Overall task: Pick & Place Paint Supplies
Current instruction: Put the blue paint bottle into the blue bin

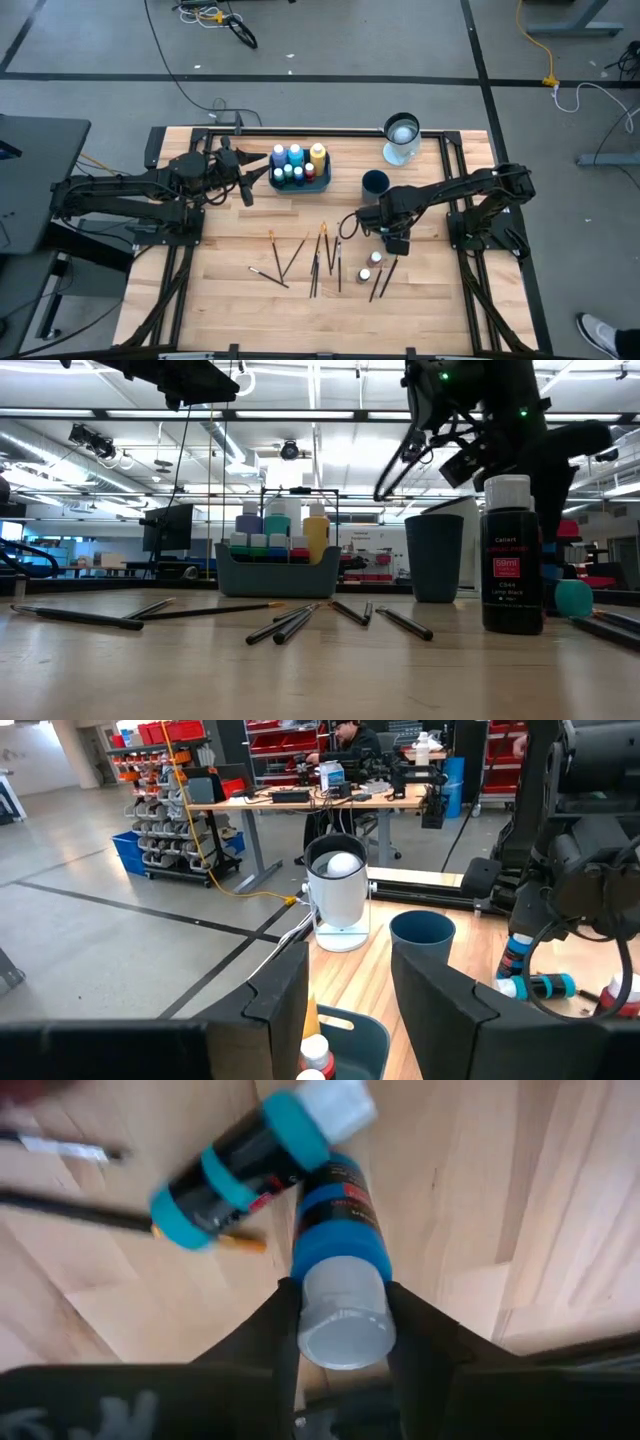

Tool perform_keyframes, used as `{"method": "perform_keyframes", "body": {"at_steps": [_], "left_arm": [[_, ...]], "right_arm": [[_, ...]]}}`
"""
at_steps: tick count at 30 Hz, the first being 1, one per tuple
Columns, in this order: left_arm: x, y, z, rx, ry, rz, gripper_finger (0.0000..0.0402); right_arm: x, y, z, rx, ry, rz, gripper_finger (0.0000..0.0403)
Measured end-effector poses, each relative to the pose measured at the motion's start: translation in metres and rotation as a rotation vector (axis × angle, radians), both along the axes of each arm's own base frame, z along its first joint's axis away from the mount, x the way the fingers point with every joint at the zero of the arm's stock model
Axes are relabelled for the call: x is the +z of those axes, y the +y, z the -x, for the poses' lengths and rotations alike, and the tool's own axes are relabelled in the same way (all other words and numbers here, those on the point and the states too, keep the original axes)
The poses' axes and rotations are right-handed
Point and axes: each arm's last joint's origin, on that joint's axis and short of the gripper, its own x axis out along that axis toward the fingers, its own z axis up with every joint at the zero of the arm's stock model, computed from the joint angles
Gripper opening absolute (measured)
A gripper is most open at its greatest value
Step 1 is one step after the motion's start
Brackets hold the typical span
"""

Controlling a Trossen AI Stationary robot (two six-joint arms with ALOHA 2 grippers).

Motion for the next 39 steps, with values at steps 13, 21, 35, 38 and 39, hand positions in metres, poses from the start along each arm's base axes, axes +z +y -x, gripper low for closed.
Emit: {"method": "perform_keyframes", "body": {"at_steps": [13, 21, 35, 38, 39], "left_arm": [[0.000, 0.000, 0.000, -0.004, 0.026, -0.044, 0.0153], [0.000, 0.000, 0.000, -0.007, 0.034, -0.072, 0.0153], [0.000, 0.000, 0.000, -0.010, 0.053, -0.100, 0.0153], [0.000, 0.000, 0.000, -0.010, 0.057, -0.103, 0.0153], [0.000, 0.000, 0.000, -0.010, 0.057, -0.104, 0.0153]], "right_arm": [[0.102, 0.005, -0.065, 0.137, -0.622, 0.020, 0.0118], [0.122, -0.023, -0.099, 0.329, -0.756, 0.125, 0.0118], [0.066, -0.135, -0.136, 0.444, -0.450, 0.264, 0.0119], [0.053, -0.153, -0.136, 0.465, -0.400, 0.251, 0.0119], [0.049, -0.157, -0.136, 0.484, -0.380, 0.250, 0.0119]]}}
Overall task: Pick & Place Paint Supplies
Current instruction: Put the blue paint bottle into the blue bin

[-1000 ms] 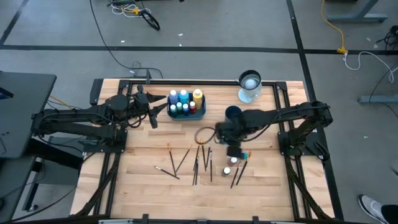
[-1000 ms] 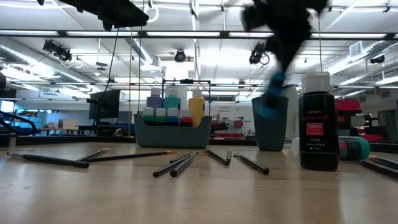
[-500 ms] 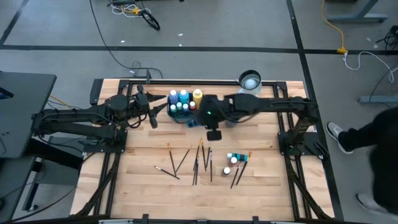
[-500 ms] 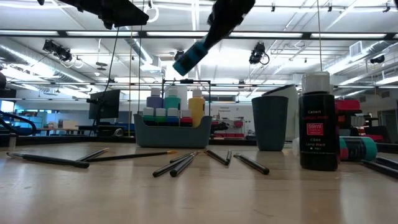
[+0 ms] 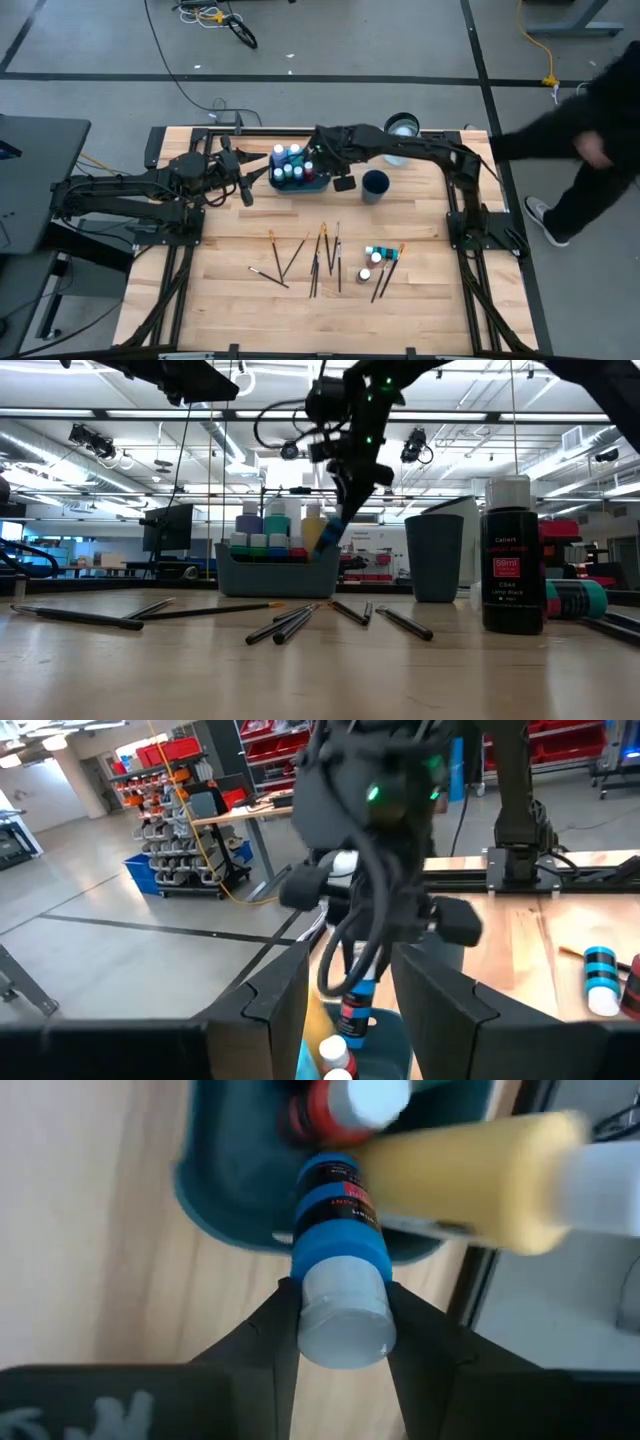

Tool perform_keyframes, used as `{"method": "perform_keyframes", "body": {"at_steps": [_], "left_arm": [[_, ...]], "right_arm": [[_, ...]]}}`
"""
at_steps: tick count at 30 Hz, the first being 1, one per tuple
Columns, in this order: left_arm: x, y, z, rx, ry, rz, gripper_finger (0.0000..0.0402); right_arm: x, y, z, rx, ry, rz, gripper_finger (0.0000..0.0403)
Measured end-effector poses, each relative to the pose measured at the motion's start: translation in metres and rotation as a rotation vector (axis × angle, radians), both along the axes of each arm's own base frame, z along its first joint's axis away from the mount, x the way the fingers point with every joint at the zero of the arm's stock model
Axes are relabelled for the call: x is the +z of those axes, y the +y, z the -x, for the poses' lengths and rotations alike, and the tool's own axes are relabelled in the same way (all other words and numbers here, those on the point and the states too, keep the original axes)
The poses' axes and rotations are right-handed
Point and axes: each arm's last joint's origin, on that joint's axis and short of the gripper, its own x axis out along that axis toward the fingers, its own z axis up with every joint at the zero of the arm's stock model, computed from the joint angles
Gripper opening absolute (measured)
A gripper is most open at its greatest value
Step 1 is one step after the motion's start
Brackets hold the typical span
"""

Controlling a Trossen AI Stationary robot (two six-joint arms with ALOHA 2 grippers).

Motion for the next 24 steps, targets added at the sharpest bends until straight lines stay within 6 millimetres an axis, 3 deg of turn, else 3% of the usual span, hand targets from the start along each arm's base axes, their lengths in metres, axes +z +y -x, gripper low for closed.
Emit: {"method": "perform_keyframes", "body": {"at_steps": [12, 24], "left_arm": [[-0.002, 0.000, 0.000, 0.000, 0.026, 0.004, 0.0153], [-0.004, 0.000, 0.001, 0.000, 0.044, 0.008, 0.0153]], "right_arm": [[-0.026, -0.011, -0.008, 0.292, 0.183, 0.135, 0.0121], [-0.041, -0.014, -0.016, 0.345, 0.220, 0.183, 0.0161]]}}
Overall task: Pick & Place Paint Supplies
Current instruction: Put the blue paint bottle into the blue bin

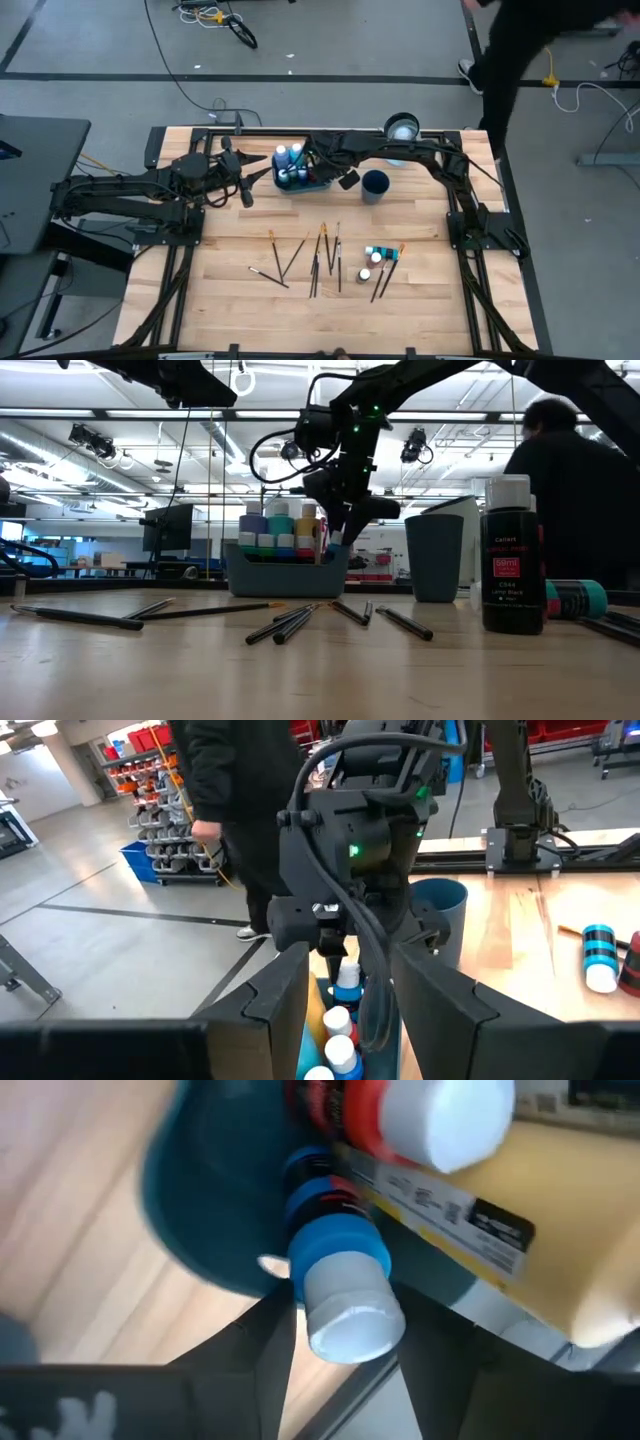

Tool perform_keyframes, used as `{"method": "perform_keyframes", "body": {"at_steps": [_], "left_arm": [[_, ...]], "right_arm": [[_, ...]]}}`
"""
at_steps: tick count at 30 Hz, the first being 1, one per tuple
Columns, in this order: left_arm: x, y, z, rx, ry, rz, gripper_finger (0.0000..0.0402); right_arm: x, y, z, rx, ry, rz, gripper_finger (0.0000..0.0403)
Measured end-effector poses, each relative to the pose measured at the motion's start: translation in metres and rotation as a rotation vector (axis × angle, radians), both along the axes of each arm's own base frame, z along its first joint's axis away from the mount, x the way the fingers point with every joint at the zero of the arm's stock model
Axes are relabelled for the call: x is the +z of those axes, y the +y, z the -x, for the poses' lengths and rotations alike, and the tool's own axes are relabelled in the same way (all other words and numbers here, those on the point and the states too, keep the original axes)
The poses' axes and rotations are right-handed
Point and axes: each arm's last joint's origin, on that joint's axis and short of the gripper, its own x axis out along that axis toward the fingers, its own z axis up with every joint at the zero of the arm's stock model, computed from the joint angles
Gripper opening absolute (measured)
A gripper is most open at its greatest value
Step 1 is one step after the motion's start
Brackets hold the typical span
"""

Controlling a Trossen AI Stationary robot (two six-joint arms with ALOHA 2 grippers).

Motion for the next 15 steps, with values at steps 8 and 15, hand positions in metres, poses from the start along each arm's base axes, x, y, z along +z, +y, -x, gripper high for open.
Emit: {"method": "perform_keyframes", "body": {"at_steps": [8, 15], "left_arm": [[-0.0001, -0.0001, 0.0000, -0.001, 0.001, 0.000, 0.0153], [-0.0002, 0.0000, -0.0001, 0.000, 0.001, 0.000, 0.0153]], "right_arm": [[0.0004, -0.0022, -0.0017, -0.097, -0.034, 0.059, 0.0175], [0.0013, -0.0027, -0.0031, -0.117, -0.061, 0.061, 0.0176]]}}
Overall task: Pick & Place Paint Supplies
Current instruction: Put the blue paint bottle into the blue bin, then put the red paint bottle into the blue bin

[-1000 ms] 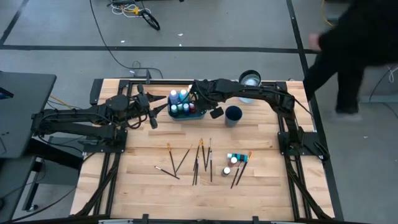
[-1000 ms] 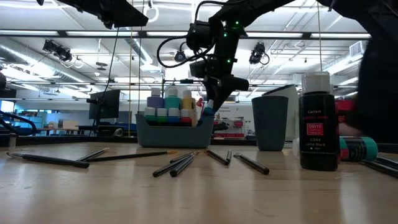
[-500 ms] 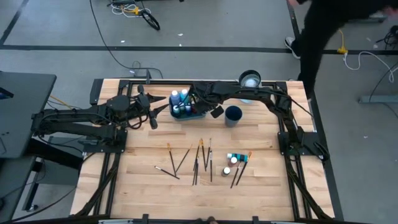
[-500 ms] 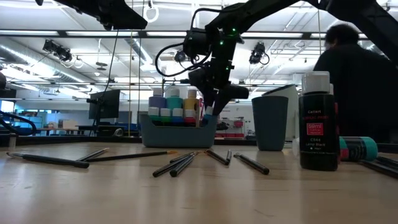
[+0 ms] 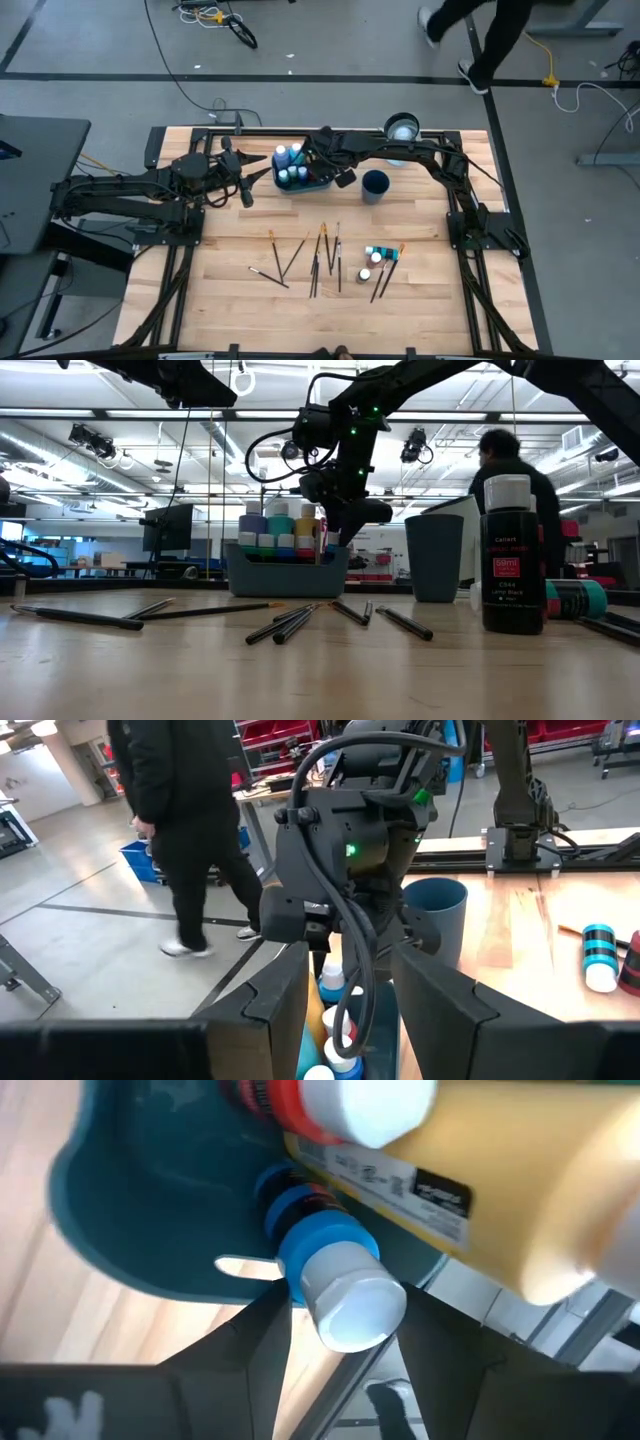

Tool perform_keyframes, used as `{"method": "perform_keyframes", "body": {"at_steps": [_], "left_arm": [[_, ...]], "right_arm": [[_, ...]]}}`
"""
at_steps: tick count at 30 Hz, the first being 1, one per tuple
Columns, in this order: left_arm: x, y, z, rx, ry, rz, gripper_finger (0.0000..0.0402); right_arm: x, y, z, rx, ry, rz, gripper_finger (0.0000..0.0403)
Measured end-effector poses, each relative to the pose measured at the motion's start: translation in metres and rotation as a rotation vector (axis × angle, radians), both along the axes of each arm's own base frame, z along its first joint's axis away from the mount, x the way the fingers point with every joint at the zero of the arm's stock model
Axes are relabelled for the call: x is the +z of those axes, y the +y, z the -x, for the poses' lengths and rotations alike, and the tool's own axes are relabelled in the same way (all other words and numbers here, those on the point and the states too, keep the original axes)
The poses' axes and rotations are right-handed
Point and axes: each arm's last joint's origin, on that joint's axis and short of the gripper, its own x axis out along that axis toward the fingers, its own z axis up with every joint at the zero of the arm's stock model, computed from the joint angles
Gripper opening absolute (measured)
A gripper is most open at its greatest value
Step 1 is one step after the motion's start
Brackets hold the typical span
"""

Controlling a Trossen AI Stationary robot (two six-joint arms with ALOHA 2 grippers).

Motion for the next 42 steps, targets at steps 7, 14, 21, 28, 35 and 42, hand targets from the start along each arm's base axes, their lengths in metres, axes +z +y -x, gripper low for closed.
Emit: {"method": "perform_keyframes", "body": {"at_steps": [7, 14, 21, 28, 35, 42], "left_arm": [[0.000, 0.000, 0.000, 0.000, 0.001, 0.000, 0.0153], [-0.002, 0.000, 0.000, 0.000, 0.017, 0.002, 0.0153], [-0.002, 0.000, 0.000, 0.000, 0.020, 0.003, 0.0153], [-0.002, 0.000, 0.000, 0.000, 0.020, 0.003, 0.0153], [-0.002, 0.000, 0.000, 0.002, 0.015, 0.013, 0.0153], [-0.002, 0.000, 0.000, 0.002, 0.013, 0.017, 0.0153]], "right_arm": [[0.002, -0.001, -0.003, -0.003, -0.045, 0.005, 0.0176], [0.002, -0.003, -0.004, -0.042, -0.083, -0.002, 0.0184], [0.005, -0.006, -0.003, -0.142, -0.096, 0.091, 0.0184], [0.004, -0.004, -0.004, -0.158, -0.136, 0.008, 0.0184], [0.005, 0.003, -0.004, -0.219, -0.115, 0.118, 0.0185], [0.014, 0.045, -0.003, -0.323, -0.161, 0.083, 0.0182]]}}
